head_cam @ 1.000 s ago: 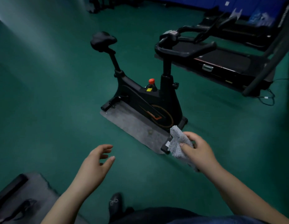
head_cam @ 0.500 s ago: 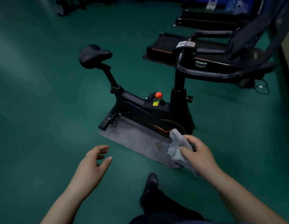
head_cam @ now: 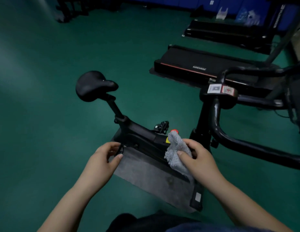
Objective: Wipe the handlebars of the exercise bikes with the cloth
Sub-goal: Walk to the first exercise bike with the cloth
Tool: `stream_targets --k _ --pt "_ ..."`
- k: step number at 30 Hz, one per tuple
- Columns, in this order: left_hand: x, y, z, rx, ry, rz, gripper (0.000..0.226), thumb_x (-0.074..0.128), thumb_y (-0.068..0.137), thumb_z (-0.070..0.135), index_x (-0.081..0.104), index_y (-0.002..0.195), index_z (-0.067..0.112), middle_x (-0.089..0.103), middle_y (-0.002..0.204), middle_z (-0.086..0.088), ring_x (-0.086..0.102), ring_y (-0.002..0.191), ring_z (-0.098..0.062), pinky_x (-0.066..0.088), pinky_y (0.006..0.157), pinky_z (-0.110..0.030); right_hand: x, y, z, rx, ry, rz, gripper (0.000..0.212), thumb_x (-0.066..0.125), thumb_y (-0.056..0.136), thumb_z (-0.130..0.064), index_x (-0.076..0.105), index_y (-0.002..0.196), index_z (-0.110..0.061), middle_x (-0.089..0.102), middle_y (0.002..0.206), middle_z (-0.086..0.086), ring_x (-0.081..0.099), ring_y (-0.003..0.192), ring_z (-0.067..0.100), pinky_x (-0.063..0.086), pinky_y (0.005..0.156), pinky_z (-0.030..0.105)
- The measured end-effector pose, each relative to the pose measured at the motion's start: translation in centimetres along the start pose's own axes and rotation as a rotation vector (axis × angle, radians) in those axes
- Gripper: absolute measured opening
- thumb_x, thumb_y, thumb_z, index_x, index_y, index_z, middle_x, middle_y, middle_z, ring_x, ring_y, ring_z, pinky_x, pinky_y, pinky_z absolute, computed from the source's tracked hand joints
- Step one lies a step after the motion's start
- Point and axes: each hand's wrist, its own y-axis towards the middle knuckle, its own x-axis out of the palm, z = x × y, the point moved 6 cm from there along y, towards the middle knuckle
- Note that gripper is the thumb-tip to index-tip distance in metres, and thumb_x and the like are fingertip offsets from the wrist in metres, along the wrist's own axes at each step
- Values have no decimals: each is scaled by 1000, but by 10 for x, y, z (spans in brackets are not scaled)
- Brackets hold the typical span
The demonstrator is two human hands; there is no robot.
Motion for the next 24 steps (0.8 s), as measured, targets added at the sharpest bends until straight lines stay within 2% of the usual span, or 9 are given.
stream_targets --k 3,5,10,12,15,18,22,24 --pt "5 50 10 40 -6 -71 30 65 84 24 54 111 34 62 110 9 58 100 0 49 87 -27 -2 32 -11 16 -8 43 34 66 84 -25 62 117 -32 62 117 -9 60 105 7 48 95 34" --pt "12 83 15 65 8 -130 31 65 85 24 55 113 32 61 110 10 57 100 0 48 88 -27 -3 51 -14 40 -5 80 35 66 85 -25 62 119 -30 61 118 -10 59 107 6 47 95 30" --pt "37 175 40 218 74 -316 32 64 85 27 55 117 29 58 112 11 56 101 -2 43 90 -20 0 91 -18 111 48 211 30 67 84 -18 62 99 -44 66 107 -12 61 95 -2 44 78 9" --pt "47 213 57 299 87 -400 30 64 85 26 55 114 30 58 112 12 56 101 -3 42 91 -20 -1 103 -23 158 80 303 27 67 84 -18 64 100 -41 68 103 -12 63 91 -3 44 75 7" --pt "63 261 91 427 107 -534 29 64 85 28 53 111 35 59 114 13 56 104 -3 46 92 -29 -7 111 -35 226 137 452 24 67 84 -18 66 102 -35 70 97 -14 64 87 -3 49 77 15" --pt "79 291 133 577 131 -640 31 62 87 28 54 117 32 58 116 13 53 105 0 47 93 -29 -20 108 -54 240 177 624 24 68 84 -15 67 101 -31 71 94 -16 66 86 1 52 79 20" --pt "104 296 189 827 110 -755 34 59 88 30 54 122 30 54 119 14 49 110 -2 44 96 -27 -52 86 -81 208 161 912 27 70 80 -7 67 96 -28 70 92 -18 64 81 -4 48 74 11" --pt "119 292 214 939 88 -776 35 59 88 29 54 123 27 53 121 11 47 115 -6 40 100 -29 -72 71 -92 185 123 1045 25 73 78 -10 65 93 -29 69 91 -18 63 82 -4 46 75 9"
